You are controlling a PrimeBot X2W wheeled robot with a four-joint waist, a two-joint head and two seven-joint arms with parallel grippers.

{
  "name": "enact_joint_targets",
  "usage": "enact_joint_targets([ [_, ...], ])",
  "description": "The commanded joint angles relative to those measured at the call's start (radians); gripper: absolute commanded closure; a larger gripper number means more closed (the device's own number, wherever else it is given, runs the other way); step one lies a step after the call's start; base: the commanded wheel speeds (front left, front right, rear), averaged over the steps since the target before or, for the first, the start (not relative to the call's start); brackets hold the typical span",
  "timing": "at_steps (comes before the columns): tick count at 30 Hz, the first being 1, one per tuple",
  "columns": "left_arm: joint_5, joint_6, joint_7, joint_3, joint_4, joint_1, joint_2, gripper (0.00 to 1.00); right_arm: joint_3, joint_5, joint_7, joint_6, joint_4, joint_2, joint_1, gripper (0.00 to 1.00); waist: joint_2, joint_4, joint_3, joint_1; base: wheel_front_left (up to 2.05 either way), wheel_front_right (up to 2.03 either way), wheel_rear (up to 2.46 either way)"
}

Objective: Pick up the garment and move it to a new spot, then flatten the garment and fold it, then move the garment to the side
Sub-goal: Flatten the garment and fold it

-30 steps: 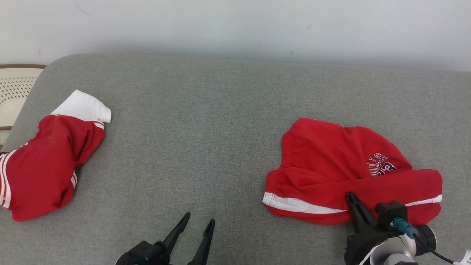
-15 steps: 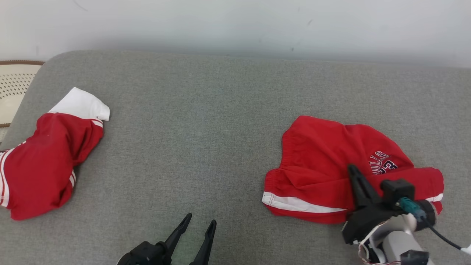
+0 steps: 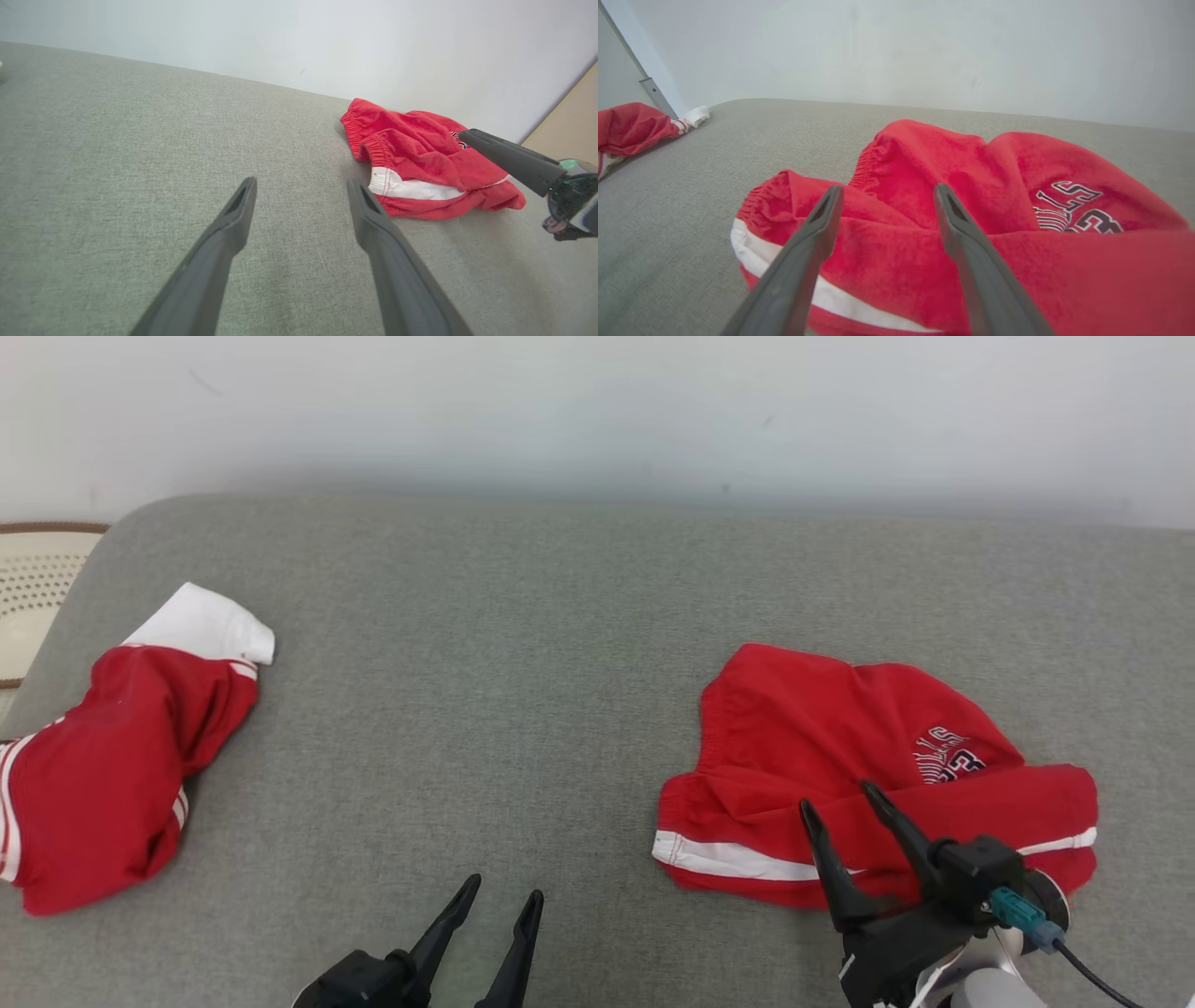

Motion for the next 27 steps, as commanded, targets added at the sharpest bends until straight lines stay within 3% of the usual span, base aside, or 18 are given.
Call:
enact_joint_targets([
  [1,-0.011,0.002,-0.004,-0.002,-0.007,0.001,0.001,0.0,-0.003,0.009,-0.005,-0.001,-0.009,-0.004,0.024,0.0,0.0,-0.029,-0.013,0.0001,0.0,0.0,0.0],
  [15,-0.034,-0.001,-0.003,-0.062,0.064,-0.139,0.001,0.0,-0.185,-0.056,-0.006,-0.001,-0.086,0.057,0.131,0.0,0.0,-0.25,0.039,0.0001,0.0,0.0,0.0],
  [27,-0.195,-0.001,-0.003,-0.026,0.222,-0.209,0.001,0.0,-0.244,-0.082,-0.006,-0.001,-0.126,0.101,0.147,0.0,0.0,-0.364,0.093,0.0001,0.0,0.0,0.0],
])
